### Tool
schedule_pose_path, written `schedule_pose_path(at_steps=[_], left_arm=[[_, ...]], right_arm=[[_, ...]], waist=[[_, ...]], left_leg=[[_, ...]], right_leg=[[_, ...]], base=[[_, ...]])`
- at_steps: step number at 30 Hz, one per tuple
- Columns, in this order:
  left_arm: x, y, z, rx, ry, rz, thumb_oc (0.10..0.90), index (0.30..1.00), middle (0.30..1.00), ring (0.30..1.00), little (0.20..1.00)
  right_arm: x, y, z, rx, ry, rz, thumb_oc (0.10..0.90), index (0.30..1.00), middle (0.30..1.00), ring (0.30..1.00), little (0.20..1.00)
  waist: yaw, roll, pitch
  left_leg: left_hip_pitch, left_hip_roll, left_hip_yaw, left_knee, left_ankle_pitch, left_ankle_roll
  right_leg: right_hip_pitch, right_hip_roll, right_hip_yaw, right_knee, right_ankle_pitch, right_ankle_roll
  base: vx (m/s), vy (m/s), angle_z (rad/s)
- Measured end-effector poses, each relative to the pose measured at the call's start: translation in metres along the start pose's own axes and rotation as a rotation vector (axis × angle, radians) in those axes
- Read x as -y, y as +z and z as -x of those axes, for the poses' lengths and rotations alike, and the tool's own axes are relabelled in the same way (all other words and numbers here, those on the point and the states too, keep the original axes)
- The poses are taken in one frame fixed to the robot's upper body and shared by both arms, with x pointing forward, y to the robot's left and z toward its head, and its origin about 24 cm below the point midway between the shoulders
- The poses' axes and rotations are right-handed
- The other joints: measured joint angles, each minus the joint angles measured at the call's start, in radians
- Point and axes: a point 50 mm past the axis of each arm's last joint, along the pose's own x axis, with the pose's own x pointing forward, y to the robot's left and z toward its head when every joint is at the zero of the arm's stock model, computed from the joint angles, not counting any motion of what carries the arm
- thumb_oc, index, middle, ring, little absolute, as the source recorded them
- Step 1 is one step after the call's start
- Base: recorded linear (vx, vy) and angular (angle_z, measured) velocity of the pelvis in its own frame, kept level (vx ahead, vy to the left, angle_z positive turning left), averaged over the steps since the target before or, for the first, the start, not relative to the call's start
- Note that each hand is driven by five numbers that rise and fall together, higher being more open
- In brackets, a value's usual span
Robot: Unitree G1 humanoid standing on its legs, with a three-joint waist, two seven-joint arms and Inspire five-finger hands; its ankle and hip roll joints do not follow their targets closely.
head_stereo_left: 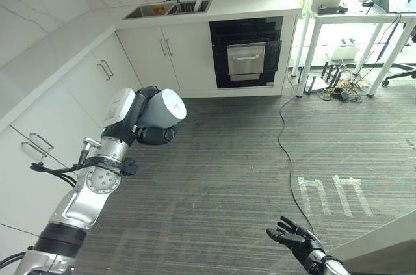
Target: Place the dishes in the dishwasher.
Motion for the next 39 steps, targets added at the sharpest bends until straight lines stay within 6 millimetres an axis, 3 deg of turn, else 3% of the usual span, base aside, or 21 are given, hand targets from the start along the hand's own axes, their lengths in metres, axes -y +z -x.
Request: schedule_pose_path(at_steps=[2, 6, 8, 10, 12, 15, 17, 19, 21, 22, 24, 26, 28, 29, 31, 32, 34, 35, 37, 38, 39], left_arm=[[0.011, 0.004, 0.001, 0.017, -0.032, 0.032, 0.4, 0.3, 0.3, 0.3, 0.3], [0.012, 0.003, -0.001, 0.015, -0.039, 0.031, 0.4, 0.3, 0.3, 0.3, 0.3], [0.012, 0.007, -0.006, 0.04, -0.046, 0.016, 0.4, 0.3, 0.3, 0.3, 0.3], [0.007, 0.001, -0.008, 0.018, -0.063, -0.028, 0.4, 0.3, 0.3, 0.3, 0.3], [0.002, -0.014, -0.004, -0.037, -0.06, -0.051, 0.4, 0.3, 0.3, 0.3, 0.3], [0.001, -0.018, 0.006, -0.056, -0.037, -0.04, 0.4, 0.3, 0.3, 0.3, 0.3], [0.003, -0.019, 0.007, -0.068, -0.045, -0.049, 0.4, 0.3, 0.3, 0.3, 0.3], [0.012, -0.027, 0.024, -0.106, -0.093, -0.046, 0.4, 0.3, 0.3, 0.3, 0.3], [0.021, -0.03, 0.039, -0.136, -0.127, -0.039, 0.4, 0.3, 0.3, 0.3, 0.3], [0.03, -0.031, 0.041, -0.164, -0.127, -0.022, 0.4, 0.3, 0.3, 0.3, 0.3], [0.035, -0.034, 0.048, -0.191, -0.143, -0.021, 0.4, 0.3, 0.3, 0.3, 0.3], [0.031, -0.031, 0.045, -0.175, -0.128, -0.024, 0.4, 0.3, 0.3, 0.3, 0.3], [0.026, -0.025, 0.038, -0.139, -0.106, -0.026, 0.4, 0.3, 0.3, 0.3, 0.3], [0.019, -0.018, 0.028, -0.09, -0.088, -0.036, 0.4, 0.3, 0.3, 0.3, 0.3], [0.014, -0.019, 0.027, -0.091, -0.091, -0.06, 0.4, 0.3, 0.3, 0.3, 0.3], [0.015, -0.02, 0.028, -0.092, -0.092, -0.058, 0.4, 0.3, 0.3, 0.3, 0.3], [0.017, -0.018, 0.029, -0.085, -0.088, -0.043, 0.4, 0.3, 0.3, 0.3, 0.3], [0.019, -0.016, 0.028, -0.08, -0.083, -0.029, 0.4, 0.3, 0.3, 0.3, 0.3], [0.031, -0.018, 0.032, -0.108, -0.083, 0.019, 0.4, 0.3, 0.3, 0.3, 0.3], [0.038, -0.021, 0.039, -0.145, -0.092, 0.04, 0.4, 0.3, 0.3, 0.3, 0.3], [0.046, -0.027, 0.048, -0.184, -0.126, 0.044, 0.4, 0.3, 0.3, 0.3, 0.3]], right_arm=[[0.018, -0.004, 0.005, -0.032, -0.078, 0.006, 0.8, 0.9, 0.9, 0.9, 0.9], [0.022, -0.013, 0.01, -0.042, -0.116, -0.019, 0.8, 0.9, 0.9, 0.9, 0.9], [0.013, -0.014, 0.009, -0.019, -0.095, -0.046, 0.8, 0.9, 0.9, 0.9, 0.9], [-0.011, -0.006, 0.002, 0.024, -0.024, -0.041, 0.8, 0.9, 0.9, 0.9, 0.9], [-0.043, -0.003, -0.005, 0.059, 0.081, -0.049, 0.8, 0.9, 0.9, 0.9, 0.9], [-0.042, 0.011, -0.005, 0.107, 0.107, -0.045, 0.8, 0.9, 0.9, 0.9, 0.9], [-0.022, 0.009, -0.006, 0.102, 0.027, -0.091, 0.8, 0.9, 0.9, 0.9, 0.9], [-0.005, -0.001, 0.0, 0.057, -0.032, -0.089, 0.8, 0.9, 0.9, 0.9, 0.9], [0.001, -0.012, 0.005, 0.008, -0.049, -0.072, 0.8, 0.9, 0.9, 0.9, 0.9], [0.001, -0.009, 0.004, 0.004, -0.04, -0.046, 0.8, 0.9, 0.9, 0.9, 0.9], [-0.011, 0.012, -0.005, 0.052, 0.019, -0.01, 0.8, 0.9, 0.9, 0.9, 0.9], [-0.018, 0.026, -0.009, 0.092, 0.053, 0.012, 0.8, 0.9, 0.9, 0.9, 0.9], [-0.025, 0.04, -0.015, 0.129, 0.076, 0.022, 0.8, 0.9, 0.9, 0.9, 0.9], [-0.024, 0.043, -0.015, 0.144, 0.073, 0.012, 0.8, 0.9, 0.9, 0.9, 0.9], [-0.015, 0.034, -0.012, 0.118, 0.043, 0.003, 0.8, 0.9, 0.9, 0.9, 0.9], [-0.013, 0.028, -0.011, 0.104, 0.036, -0.002, 0.8, 0.9, 0.9, 0.9, 0.9], [-0.003, 0.021, -0.007, 0.069, 0.001, -0.001, 0.8, 0.9, 0.9, 0.9, 0.9], [0.001, 0.022, -0.007, 0.065, -0.008, 0.008, 0.8, 0.9, 0.9, 0.9, 0.9], [0.003, 0.023, -0.006, 0.051, -0.016, 0.013, 0.8, 0.9, 0.9, 0.9, 0.9], [0.001, 0.02, -0.006, 0.043, -0.007, 0.012, 0.8, 0.9, 0.9, 0.9, 0.9], [0.0, 0.011, -0.004, 0.018, 0.008, 0.023, 0.8, 0.9, 0.9, 0.9, 0.9]], waist=[[0.022, 0.034, 0.053], [0.016, 0.053, 0.04], [0.005, 0.013, 0.038], [-0.016, 0.012, 0.042], [-0.034, 0.037, 0.065], [-0.037, 0.011, 0.093], [-0.067, -0.043, 0.12], [-0.062, -0.013, 0.115], [-0.031, 0.002, 0.088], [-0.017, 0.012, 0.088], [-0.008, 0.005, 0.08], [0.002, -0.015, 0.072], [0.002, -0.039, 0.072], [-0.004, -0.067, 0.076], [0.006, -0.073, 0.076], [0.009, -0.068, 0.078], [0.013, -0.024, 0.069], [0.011, 0.015, 0.067], [0.046, 0.066, 0.065], [0.057, 0.067, 0.064], [0.064, 0.053, 0.062]], left_leg=[[-0.175, 0.018, -0.055, 0.075, -0.016, 0.01], [-0.201, 0.005, -0.029, 0.077, 0.037, 0.066], [-0.181, -0.046, -0.007, 0.057, 0.046, 0.069], [-0.14, -0.058, 0.004, 0.055, 0.015, 0.099], [0.013, -0.053, 0.016, -0.026, -0.019, 0.127], [0.036, -0.099, 0.034, -0.041, -0.095, 0.105], [-0.018, -0.154, 0.049, 0.127, -0.214, 0.123], [0.038, -0.129, 0.041, 0.157, -0.283, 0.113], [0.138, -0.101, 0.031, 0.093, -0.293, 0.077], [0.189, -0.075, 0.005, 0.094, -0.265, 0.018], [0.236, -0.05, -0.006, 0.161, -0.096, -0.035], [0.183, -0.042, -0.008, 0.347, 0.006, -0.022], [0.049, -0.023, -0.009, 0.531, -0.019, -0.012], [-0.128, -0.001, 0.005, 0.697, -0.033, 0.057], [-0.279, -0.019, 0.016, 0.619, -0.029, 0.078], [-0.283, -0.029, 0.025, 0.522, -0.03, 0.078], [-0.218, -0.056, 0.04, 0.019, 0.001, 0.086], [-0.256, -0.069, -0.007, -0.061, 0.015, 0.075], [-0.377, -0.065, -0.166, -0.029, 0.034, 0.066], [-0.397, -0.062, -0.189, 0.0, 0.051, 0.074], [-0.377, -0.047, -0.116, 0.041, 0.046, 0.129]], right_leg=[[0.049, 0.025, -0.011, -0.041, 0.006, -0.012], [0.092, -0.001, -0.004, -0.035, -0.04, 0.034], [0.109, -0.043, 0.007, -0.056, -0.036, 0.078], [0.144, -0.069, -0.049, -0.066, 0.049, 0.104], [0.02, -0.105, -0.119, 0.237, 0.129, 0.12], [-0.159, 0.017, -0.082, 0.04, 0.098, 0.097], [-0.39, -0.06, -0.04, -0.034, 0.167, 0.096], [-0.413, -0.069, -0.072, -0.042, 0.201, 0.062], [-0.285, -0.032, -0.104, -0.042, 0.22, 0.025], [-0.23, 0.001, -0.091, -0.052, 0.296, -0.069], [-0.116, 0.042, -0.085, -0.06, 0.21, -0.106], [-0.044, 0.065, -0.045, -0.083, 0.167, -0.117], [0.03, 0.081, -0.033, -0.123, 0.148, -0.143], [0.11, 0.09, -0.033, -0.179, 0.128, -0.134], [0.223, 0.097, -0.033, -0.255, 0.114, -0.107], [0.245, 0.1, -0.032, -0.28, 0.097, -0.08], [0.295, 0.119, -0.037, -0.312, 0.074, -0.057], [0.305, 0.139, -0.029, -0.302, 0.066, -0.047], [0.31, 0.166, 0.023, -0.301, 0.043, -0.013], [0.328, 0.156, 0.034, -0.302, 0.031, 0.007], [0.383, 0.128, 0.034, -0.303, 0.007, 0.043]], base=[[0.42, 0.514, 0.12], [0.28, 0.363, -0.18], [0.29, 0.279, -0.01], [0.23, 0.249, -0.2], [0.32, -0.007, -0.47], [0.55, -0.229, -0.2], [0.46, -0.211, 0.15], [0.5, -0.244, 0.06], [0.58, -0.24, 0.07], [0.58, -0.248, 0.03], [0.55, -0.3, -0.36], [0.32, -0.191, -0.56], [0.32, -0.095, -0.25], [0.35, 0.079, -0.04], [0.41, 0.213, -0.17], [0.37, 0.29, -0.35], [0.38, 0.303, -0.34], [0.37, 0.266, -0.28], [0.37, 0.26, -0.7], [0.32, 0.25, -1.01], [0.38, 0.288, -0.75]])
